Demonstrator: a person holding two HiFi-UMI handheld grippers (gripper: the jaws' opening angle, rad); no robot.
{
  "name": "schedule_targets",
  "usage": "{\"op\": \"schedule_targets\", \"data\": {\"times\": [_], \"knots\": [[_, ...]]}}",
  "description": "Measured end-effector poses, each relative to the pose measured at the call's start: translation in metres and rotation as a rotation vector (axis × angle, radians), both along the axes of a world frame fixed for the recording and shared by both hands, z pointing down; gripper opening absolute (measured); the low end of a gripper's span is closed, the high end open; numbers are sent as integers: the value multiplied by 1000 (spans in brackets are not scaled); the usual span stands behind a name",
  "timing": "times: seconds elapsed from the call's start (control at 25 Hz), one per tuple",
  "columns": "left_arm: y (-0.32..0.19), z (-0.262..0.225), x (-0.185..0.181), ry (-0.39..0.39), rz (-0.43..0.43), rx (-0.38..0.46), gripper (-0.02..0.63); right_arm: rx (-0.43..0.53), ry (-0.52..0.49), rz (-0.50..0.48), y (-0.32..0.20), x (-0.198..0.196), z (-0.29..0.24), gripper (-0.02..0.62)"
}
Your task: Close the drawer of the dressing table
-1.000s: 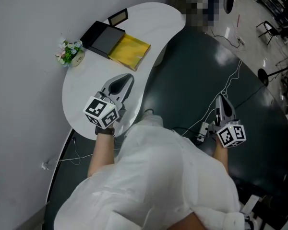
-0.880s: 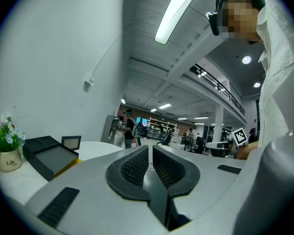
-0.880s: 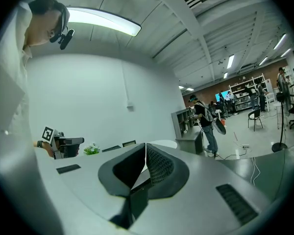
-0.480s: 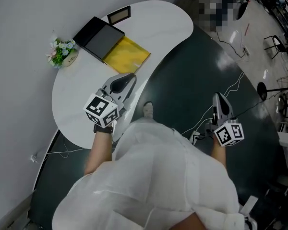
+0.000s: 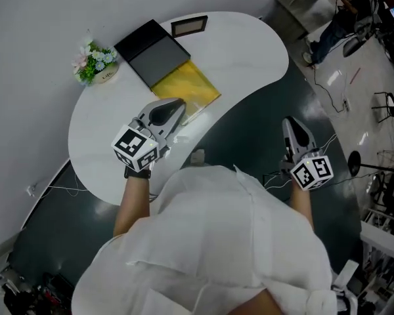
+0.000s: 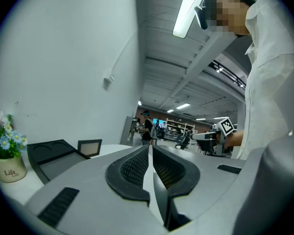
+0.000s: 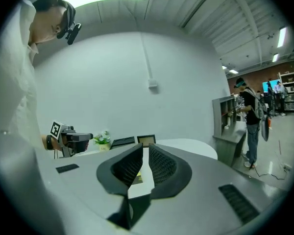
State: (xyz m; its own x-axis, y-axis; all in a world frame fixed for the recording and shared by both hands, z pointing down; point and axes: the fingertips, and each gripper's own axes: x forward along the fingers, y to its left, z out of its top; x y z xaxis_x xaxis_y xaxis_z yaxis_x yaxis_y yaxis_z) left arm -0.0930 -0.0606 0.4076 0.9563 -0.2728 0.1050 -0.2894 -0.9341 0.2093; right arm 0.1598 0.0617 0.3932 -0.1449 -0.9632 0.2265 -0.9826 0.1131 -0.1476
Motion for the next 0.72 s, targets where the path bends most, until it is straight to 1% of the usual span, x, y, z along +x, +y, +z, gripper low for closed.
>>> {"op": "schedule_targets", "data": {"times": [0.08,0.24,0.36,0.56,0.72], "knots": [[-6,3,-8,-1,-45,-2,37,-14,22,-90,-27,-11,4,22],[-5,14,-20,-4,-122,-33,37,-41,77,-273,-72,-36,13,38],[-2,20,-26,-13,-178,-41,37,-41,87,-389,-100,-53,15,42],[-2,24,-15,-39,-246,-28,37,-55,92,-571,-134,-72,22,43],[-6,36,1,-111,-289,-35,39,-53,87,-695,-157,-74,21,43]]}}
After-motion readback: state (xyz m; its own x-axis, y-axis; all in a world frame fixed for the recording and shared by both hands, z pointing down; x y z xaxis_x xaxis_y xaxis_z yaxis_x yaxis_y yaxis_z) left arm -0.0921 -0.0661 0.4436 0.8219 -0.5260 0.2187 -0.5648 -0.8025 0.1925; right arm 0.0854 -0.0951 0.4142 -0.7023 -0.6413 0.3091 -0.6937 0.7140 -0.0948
